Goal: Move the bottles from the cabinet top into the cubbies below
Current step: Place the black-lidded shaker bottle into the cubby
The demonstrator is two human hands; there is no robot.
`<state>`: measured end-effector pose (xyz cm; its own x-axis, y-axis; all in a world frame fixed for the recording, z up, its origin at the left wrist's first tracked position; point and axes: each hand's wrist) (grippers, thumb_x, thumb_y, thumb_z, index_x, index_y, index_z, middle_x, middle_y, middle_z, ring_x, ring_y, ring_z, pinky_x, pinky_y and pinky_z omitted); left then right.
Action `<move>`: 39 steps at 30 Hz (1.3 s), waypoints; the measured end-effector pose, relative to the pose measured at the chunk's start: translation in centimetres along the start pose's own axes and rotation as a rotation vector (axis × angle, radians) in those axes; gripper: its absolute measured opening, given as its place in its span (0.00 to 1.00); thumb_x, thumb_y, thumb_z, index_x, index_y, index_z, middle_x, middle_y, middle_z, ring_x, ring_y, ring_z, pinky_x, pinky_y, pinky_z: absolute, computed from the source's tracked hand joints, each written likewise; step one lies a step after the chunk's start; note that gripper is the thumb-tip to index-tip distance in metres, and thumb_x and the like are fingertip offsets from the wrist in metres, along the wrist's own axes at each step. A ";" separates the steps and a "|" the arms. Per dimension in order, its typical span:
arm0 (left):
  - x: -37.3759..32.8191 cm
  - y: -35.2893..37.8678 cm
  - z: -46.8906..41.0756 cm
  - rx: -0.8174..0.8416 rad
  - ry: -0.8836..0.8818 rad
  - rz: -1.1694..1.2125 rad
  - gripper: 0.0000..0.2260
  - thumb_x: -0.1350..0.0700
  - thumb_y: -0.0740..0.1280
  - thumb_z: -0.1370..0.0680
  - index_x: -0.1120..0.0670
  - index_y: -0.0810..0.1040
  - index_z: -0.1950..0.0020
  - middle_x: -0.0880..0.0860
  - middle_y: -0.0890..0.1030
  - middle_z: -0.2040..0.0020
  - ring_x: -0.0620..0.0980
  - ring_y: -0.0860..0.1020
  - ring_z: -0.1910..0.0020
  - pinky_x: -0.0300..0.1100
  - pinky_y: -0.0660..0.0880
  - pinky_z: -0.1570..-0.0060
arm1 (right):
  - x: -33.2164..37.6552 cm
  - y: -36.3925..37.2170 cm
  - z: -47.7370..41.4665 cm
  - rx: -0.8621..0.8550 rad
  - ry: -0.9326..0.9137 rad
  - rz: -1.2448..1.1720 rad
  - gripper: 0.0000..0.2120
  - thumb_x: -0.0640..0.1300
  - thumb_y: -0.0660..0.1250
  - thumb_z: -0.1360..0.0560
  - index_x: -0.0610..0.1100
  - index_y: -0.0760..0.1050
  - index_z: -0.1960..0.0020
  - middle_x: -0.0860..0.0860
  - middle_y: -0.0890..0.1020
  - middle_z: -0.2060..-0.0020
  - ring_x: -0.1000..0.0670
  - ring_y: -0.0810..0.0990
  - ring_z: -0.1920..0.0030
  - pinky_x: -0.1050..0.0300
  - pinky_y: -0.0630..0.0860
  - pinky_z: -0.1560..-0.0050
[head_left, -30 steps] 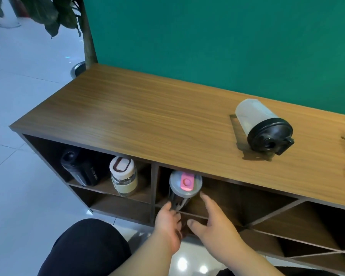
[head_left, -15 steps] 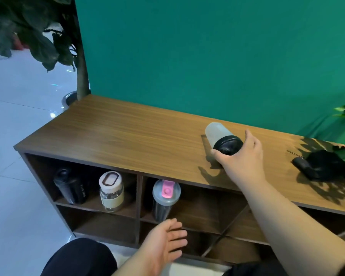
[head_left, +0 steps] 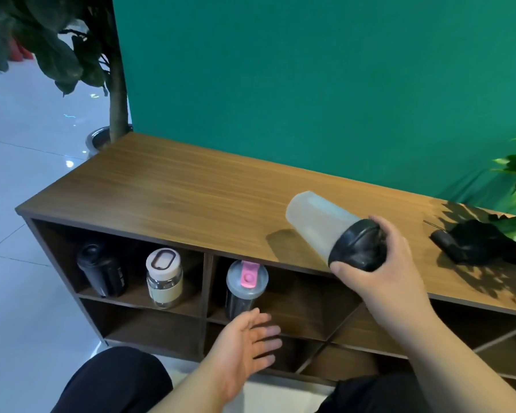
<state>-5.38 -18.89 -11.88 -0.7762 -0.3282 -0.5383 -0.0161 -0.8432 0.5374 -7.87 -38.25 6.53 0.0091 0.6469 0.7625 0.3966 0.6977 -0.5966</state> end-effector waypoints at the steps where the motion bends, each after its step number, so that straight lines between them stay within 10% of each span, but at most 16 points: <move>1: 0.1 0.4 0.0 -0.001 0.000 0.014 0.19 0.44 0.59 0.17 0.56 0.79 0.37 0.61 0.85 0.40 0.61 0.81 0.40 0.56 0.76 0.45 | 0.1 -1.2 1.5 0.076 -0.014 -0.002 0.43 0.46 0.82 0.37 0.64 0.63 0.31 0.62 0.69 0.37 0.58 0.71 0.40 0.58 0.67 0.39; 5: 1.2 2.0 -1.1 0.009 0.011 0.059 0.26 0.38 0.56 0.18 0.56 0.79 0.34 0.62 0.85 0.41 0.62 0.83 0.44 0.54 0.78 0.50 | -1.1 -3.9 5.5 0.380 -0.083 0.079 0.45 0.49 0.84 0.41 0.67 0.63 0.32 0.74 0.65 0.38 0.68 0.66 0.34 0.73 0.64 0.40; 11: 3.7 2.3 -3.2 0.005 -0.081 0.155 0.33 0.30 0.54 0.21 0.54 0.78 0.32 0.62 0.86 0.40 0.62 0.85 0.43 0.57 0.83 0.46 | -6.5 -0.8 6.3 0.641 0.062 0.287 0.47 0.57 0.79 0.41 0.69 0.57 0.30 0.74 0.56 0.37 0.65 0.67 0.35 0.71 0.69 0.41; 14: 4.6 2.5 -4.6 -0.040 -0.104 0.159 0.28 0.37 0.63 0.20 0.57 0.79 0.32 0.63 0.86 0.40 0.63 0.84 0.40 0.61 0.80 0.38 | -9.0 1.8 5.8 0.622 0.081 0.319 0.48 0.57 0.77 0.41 0.66 0.56 0.26 0.67 0.55 0.34 0.58 0.66 0.33 0.64 0.71 0.38; 20: 5.6 2.7 -8.1 -0.140 -0.133 0.300 0.23 0.45 0.61 0.16 0.63 0.79 0.34 0.67 0.86 0.44 0.64 0.87 0.50 0.54 0.86 0.58 | -12.4 6.8 4.8 0.417 0.198 0.086 0.51 0.50 0.80 0.37 0.61 0.53 0.24 0.66 0.58 0.33 0.65 0.65 0.38 0.78 0.66 0.50; 24: 6.1 3.7 -10.2 -0.192 -0.155 0.309 0.23 0.47 0.58 0.15 0.63 0.80 0.34 0.65 0.87 0.46 0.62 0.82 0.38 0.53 0.75 0.32 | -14.3 8.9 3.5 0.279 0.272 0.013 0.48 0.49 0.81 0.38 0.57 0.58 0.25 0.61 0.64 0.37 0.64 0.68 0.41 0.80 0.65 0.52; 27: 6.0 4.9 -10.8 -0.169 -0.161 0.338 0.21 0.51 0.56 0.15 0.64 0.82 0.38 0.65 0.88 0.48 0.63 0.84 0.47 0.55 0.81 0.50 | -15.1 9.7 2.3 0.229 0.287 0.018 0.47 0.50 0.80 0.39 0.57 0.60 0.26 0.59 0.66 0.38 0.61 0.71 0.41 0.75 0.66 0.50; 32: 6.7 4.9 -12.4 -0.143 -0.141 0.455 0.40 0.27 0.50 0.22 0.59 0.78 0.31 0.65 0.83 0.36 0.64 0.82 0.39 0.55 0.82 0.50 | -16.3 10.9 0.4 0.230 0.246 0.093 0.47 0.49 0.80 0.40 0.53 0.61 0.26 0.57 0.68 0.36 0.56 0.73 0.38 0.73 0.66 0.48; 39: 6.4 4.8 -12.9 -0.137 -0.140 0.479 0.45 0.24 0.50 0.25 0.60 0.77 0.30 0.67 0.81 0.33 0.66 0.77 0.32 0.65 0.72 0.33 | -18.0 12.0 -0.4 0.248 0.216 0.159 0.42 0.50 0.79 0.39 0.51 0.64 0.30 0.53 0.73 0.36 0.51 0.74 0.38 0.65 0.69 0.45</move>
<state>-2.29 -30.50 -21.12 -0.7531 -0.6393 -0.1553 0.4378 -0.6632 0.6071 -2.93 -41.67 -14.26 0.2567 0.6917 0.6751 0.1405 0.6643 -0.7341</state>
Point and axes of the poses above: each hand's wrist, its own z-axis away from the middle knuckle, its own y-axis out of the palm, x = y × z
